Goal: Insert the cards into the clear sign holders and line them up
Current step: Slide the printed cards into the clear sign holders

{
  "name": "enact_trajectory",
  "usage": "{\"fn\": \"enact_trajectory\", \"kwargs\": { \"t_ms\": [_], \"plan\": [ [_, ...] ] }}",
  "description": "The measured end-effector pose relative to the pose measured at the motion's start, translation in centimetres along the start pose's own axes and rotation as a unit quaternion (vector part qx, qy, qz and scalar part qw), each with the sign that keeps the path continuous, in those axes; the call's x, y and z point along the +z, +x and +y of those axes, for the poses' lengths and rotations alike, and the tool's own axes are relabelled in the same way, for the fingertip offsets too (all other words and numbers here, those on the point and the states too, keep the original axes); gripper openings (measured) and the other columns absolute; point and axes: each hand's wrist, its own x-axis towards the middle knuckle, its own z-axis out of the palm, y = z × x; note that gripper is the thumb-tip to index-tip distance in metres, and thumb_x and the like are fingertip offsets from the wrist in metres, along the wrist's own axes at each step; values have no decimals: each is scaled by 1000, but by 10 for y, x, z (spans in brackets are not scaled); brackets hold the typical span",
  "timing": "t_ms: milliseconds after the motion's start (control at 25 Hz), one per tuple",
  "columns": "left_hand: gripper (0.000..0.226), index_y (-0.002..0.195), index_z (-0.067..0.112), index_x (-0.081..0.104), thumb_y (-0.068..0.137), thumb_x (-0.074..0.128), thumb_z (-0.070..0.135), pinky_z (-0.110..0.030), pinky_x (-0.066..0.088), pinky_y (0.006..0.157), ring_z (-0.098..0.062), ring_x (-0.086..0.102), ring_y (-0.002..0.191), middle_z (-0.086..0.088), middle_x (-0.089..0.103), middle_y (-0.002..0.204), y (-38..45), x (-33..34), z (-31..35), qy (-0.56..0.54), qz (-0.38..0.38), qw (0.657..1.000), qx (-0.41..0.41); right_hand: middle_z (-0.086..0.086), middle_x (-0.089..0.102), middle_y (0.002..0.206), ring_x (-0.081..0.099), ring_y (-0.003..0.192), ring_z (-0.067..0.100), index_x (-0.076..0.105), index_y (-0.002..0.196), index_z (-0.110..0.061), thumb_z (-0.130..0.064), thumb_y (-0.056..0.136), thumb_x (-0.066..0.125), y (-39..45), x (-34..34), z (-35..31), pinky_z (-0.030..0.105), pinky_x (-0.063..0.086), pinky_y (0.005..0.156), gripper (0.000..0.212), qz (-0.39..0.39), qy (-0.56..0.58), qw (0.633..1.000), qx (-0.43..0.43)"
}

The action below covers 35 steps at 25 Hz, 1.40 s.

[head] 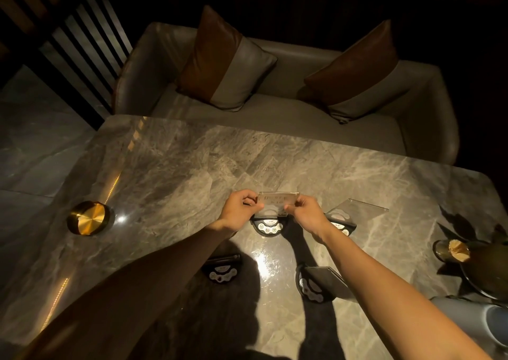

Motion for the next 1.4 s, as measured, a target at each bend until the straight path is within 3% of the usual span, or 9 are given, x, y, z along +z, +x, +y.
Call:
{"fn": "enact_trajectory", "kwargs": {
  "t_ms": [320, 600, 720, 840, 1000, 1120, 1200, 1280, 1400],
  "plan": [
    [31, 111, 13, 67, 82, 78, 14, -17, 48, 63, -18, 64, 82, -5, 68, 94, -23, 1, 30, 51, -29, 998, -4, 3, 68, 87, 58, 60, 5, 66, 115, -8, -6, 94, 64, -35, -11, 0, 17, 44, 52, 21, -1, 5, 1000, -20],
    [40, 116, 20, 67, 79, 81, 30, -27, 48, 92, -11, 61, 102, 5, 67, 109, -34, 28, 99, 116, -36, 980, 159, 8, 64, 93, 58, 67, 16, 60, 129, -4, -3, 95, 62, -78, -61, -2, 21, 46, 54, 34, 106, 32, 992, -55],
    [51, 124, 24, 63, 77, 83, 34, -35, 50, 98, -12, 57, 114, 4, 63, 122, -38, 54, 114, 130, -93, 972, 170, 11, 64, 120, 65, 101, 19, 59, 133, -7, -2, 92, 65, -100, -89, 7, 14, 50, 76, 42, 183, 33, 976, -112],
    [64, 132, 26, 58, 74, 85, 33, -45, 52, 99, -16, 53, 123, 2, 56, 134, -42, 90, 119, 128, -125, 973, 148, -1, 50, 144, 45, 134, 17, 50, 145, -19, -13, 90, 72, -109, -122, 24, 30, 39, 108, 59, 222, -11, 964, -143],
    [74, 137, 18, 55, 72, 88, 25, -33, 45, 105, -17, 54, 125, -3, 57, 136, -28, 134, 108, 105, -93, 988, 72, 3, 31, 161, 31, 146, 25, 31, 156, -25, -17, 86, 79, -88, -159, 46, 45, 30, 120, 85, 209, -4, 971, -117],
    [69, 138, 15, 54, 76, 85, 18, -28, 48, 94, -16, 58, 116, -4, 58, 132, -19, 160, 95, 114, -73, 991, 17, 2, 40, 150, 39, 138, 21, 32, 156, -20, -6, 87, 74, -65, -172, 59, 36, 37, 113, 82, 153, -9, 983, -101],
    [61, 136, 13, 57, 80, 82, 16, -29, 50, 93, -17, 60, 112, -3, 59, 128, -16, 176, 89, 118, -56, 991, -11, -2, 48, 133, 49, 120, 15, 42, 148, -16, 3, 87, 69, -51, -176, 65, 24, 44, 93, 69, 110, -7, 990, -87],
    [46, 124, 10, 66, 80, 79, 10, -34, 54, 95, -19, 65, 104, -6, 66, 124, -12, 189, 85, 118, -53, 991, -26, 1, 62, 120, 61, 107, 19, 57, 130, -15, 5, 86, 67, -33, -178, 74, 19, 48, 77, 50, 87, -18, 993, -80],
    [20, 101, 4, 72, 81, 76, 5, -29, 53, 70, -17, 63, 73, -11, 74, 95, -15, 203, 85, 120, -49, 991, -45, 0, 69, 90, 66, 86, 20, 67, 102, -16, 1, 90, 63, -19, -182, 82, 14, 45, 59, 21, 80, -44, 992, -90]
  ]
}}
